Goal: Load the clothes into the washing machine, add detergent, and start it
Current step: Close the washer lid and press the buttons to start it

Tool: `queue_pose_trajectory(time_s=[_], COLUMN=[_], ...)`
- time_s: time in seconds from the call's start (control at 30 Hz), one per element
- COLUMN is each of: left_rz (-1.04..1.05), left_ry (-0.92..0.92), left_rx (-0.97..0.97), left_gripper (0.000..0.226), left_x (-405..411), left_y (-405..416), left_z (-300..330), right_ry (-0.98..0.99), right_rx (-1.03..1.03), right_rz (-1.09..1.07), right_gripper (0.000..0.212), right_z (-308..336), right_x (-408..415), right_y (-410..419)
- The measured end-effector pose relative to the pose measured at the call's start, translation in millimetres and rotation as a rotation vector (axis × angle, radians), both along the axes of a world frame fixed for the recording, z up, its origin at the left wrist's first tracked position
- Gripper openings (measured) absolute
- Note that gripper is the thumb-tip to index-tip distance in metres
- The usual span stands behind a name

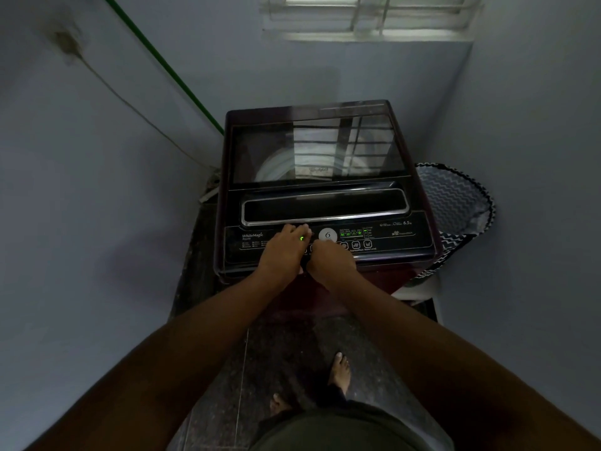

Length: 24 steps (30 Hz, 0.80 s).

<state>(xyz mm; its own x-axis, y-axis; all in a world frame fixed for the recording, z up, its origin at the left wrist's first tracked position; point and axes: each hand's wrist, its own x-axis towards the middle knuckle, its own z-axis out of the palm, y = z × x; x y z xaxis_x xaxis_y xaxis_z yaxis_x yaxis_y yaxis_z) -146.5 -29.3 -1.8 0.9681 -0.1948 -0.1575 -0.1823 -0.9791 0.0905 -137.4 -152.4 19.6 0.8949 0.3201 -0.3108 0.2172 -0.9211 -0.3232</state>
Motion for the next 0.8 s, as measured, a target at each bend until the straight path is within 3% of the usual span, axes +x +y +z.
queue_pose_trajectory(time_s=[0.5,0.8], left_rz=[0.006,0.069], left_ry=[0.01,0.003], left_rx=[-0.009,-0.048], left_gripper=[0.096,0.089], left_x=[0,-6], left_y=[-1,-5], left_z=[4,9], right_ry=[-0.025,-0.23], right_rx=[0.034,0.029], right_rz=[-0.059,0.128], right_gripper=[0.013,0.04], right_z=[0,-8], right_x=[4,18], right_y=[-2,3])
